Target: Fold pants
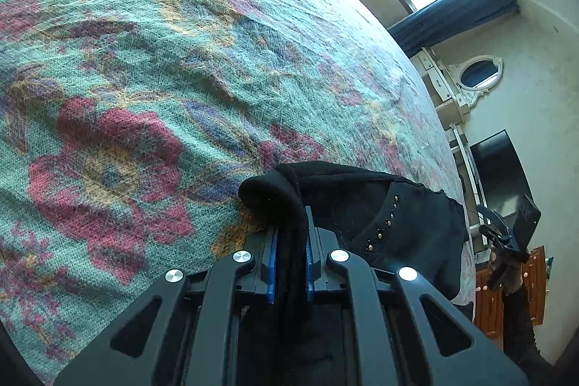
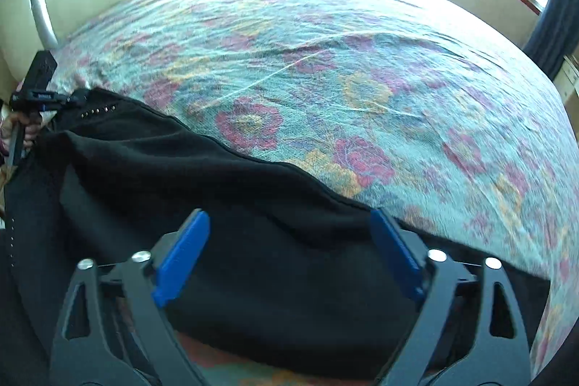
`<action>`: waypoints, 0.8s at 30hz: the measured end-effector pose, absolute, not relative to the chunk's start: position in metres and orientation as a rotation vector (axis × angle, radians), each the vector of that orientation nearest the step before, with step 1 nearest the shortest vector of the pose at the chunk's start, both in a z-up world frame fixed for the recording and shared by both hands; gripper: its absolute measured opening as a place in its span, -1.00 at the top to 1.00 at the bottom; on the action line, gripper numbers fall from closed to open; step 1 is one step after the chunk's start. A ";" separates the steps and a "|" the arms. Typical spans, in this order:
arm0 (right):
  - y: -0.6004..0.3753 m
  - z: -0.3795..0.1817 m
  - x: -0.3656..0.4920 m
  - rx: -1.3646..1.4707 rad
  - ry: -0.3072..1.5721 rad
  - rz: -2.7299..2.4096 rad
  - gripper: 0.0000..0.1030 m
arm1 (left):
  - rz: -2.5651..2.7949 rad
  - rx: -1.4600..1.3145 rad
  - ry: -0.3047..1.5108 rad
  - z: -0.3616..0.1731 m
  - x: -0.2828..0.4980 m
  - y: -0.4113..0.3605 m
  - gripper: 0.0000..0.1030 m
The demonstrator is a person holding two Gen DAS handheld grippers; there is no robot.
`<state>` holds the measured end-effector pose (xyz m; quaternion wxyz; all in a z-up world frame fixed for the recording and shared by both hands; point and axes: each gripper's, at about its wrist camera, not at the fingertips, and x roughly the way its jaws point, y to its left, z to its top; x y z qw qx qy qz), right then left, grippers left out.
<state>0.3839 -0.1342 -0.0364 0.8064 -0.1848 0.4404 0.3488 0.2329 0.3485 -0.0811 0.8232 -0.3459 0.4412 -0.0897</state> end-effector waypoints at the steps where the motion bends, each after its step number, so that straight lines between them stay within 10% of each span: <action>1: -0.124 -0.043 0.394 -0.429 0.966 0.762 -0.01 | -0.190 -0.736 0.942 -0.081 0.233 0.349 0.78; 7: -0.082 -0.077 0.416 -0.590 1.034 0.848 -0.48 | -0.188 -0.718 0.977 -0.077 0.239 0.351 0.77; 8: -0.080 -0.084 0.420 -0.579 1.086 0.846 0.07 | -0.188 -0.730 0.978 -0.078 0.240 0.352 0.77; 11: -0.081 -0.086 0.418 -0.546 1.116 0.835 0.64 | -0.190 -0.761 0.973 -0.079 0.242 0.355 0.77; 24: -0.156 0.017 0.209 -0.538 0.625 0.634 0.83 | -0.290 -0.814 0.609 -0.005 0.160 0.354 0.82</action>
